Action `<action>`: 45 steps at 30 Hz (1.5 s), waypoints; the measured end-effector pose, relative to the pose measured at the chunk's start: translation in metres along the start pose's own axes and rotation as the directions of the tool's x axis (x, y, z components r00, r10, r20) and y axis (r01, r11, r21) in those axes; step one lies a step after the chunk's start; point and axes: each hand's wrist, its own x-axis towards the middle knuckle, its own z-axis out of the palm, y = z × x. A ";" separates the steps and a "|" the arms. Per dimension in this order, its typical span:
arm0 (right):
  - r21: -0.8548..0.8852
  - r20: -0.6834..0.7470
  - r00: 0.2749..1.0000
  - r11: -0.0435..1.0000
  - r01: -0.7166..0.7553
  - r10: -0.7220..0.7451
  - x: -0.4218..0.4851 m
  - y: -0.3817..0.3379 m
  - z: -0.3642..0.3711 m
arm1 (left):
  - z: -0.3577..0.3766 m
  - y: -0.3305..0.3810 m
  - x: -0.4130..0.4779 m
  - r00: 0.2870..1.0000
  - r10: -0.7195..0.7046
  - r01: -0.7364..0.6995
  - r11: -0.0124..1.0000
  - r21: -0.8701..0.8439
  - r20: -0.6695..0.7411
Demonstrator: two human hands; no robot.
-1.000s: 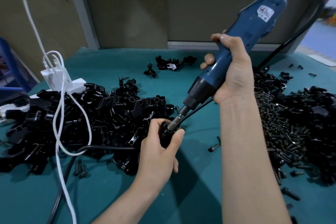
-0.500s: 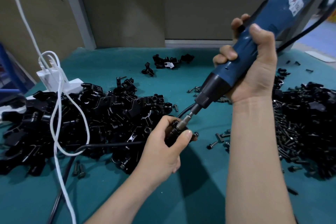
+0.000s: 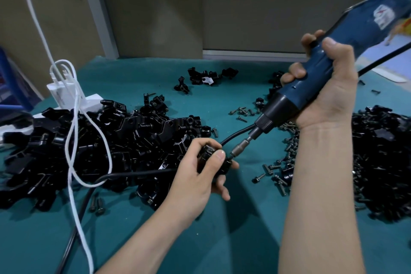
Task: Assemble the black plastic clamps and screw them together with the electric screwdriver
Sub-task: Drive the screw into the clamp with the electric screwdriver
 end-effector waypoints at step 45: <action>-0.030 0.065 0.988 0.990 -0.136 0.137 0.003 0.016 -0.001 | -0.004 -0.010 0.000 0.998 -0.049 0.051 0.997 0.066 -0.029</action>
